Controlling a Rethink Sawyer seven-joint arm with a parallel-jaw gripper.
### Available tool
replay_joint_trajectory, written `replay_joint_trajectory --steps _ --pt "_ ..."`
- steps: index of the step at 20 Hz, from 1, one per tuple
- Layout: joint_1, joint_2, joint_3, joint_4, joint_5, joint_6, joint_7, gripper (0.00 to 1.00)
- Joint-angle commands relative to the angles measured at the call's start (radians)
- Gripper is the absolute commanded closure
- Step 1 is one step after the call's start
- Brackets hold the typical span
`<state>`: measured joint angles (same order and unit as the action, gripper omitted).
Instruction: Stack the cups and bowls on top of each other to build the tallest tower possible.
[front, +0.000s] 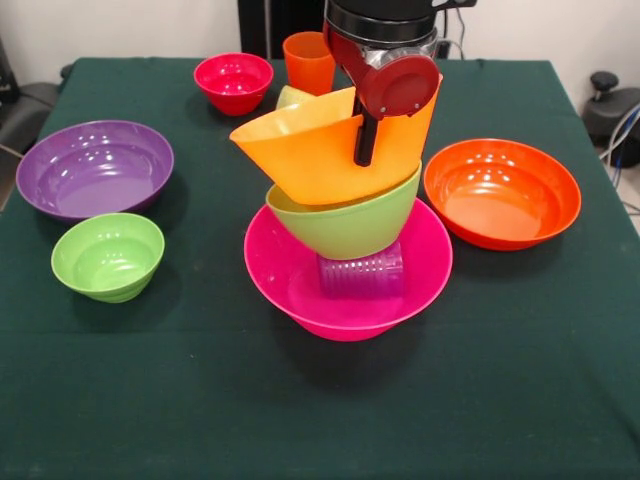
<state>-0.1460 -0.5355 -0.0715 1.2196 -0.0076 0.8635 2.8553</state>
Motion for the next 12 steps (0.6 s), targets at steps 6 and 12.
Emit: replay_joint_trajectory --steps 6,12 --pt "0.026 -0.004 0.042 0.097 -0.073 -0.036 -0.09 1.0" --pt "0.02 -0.011 0.048 0.112 -0.073 -0.05 -0.098 1.0"
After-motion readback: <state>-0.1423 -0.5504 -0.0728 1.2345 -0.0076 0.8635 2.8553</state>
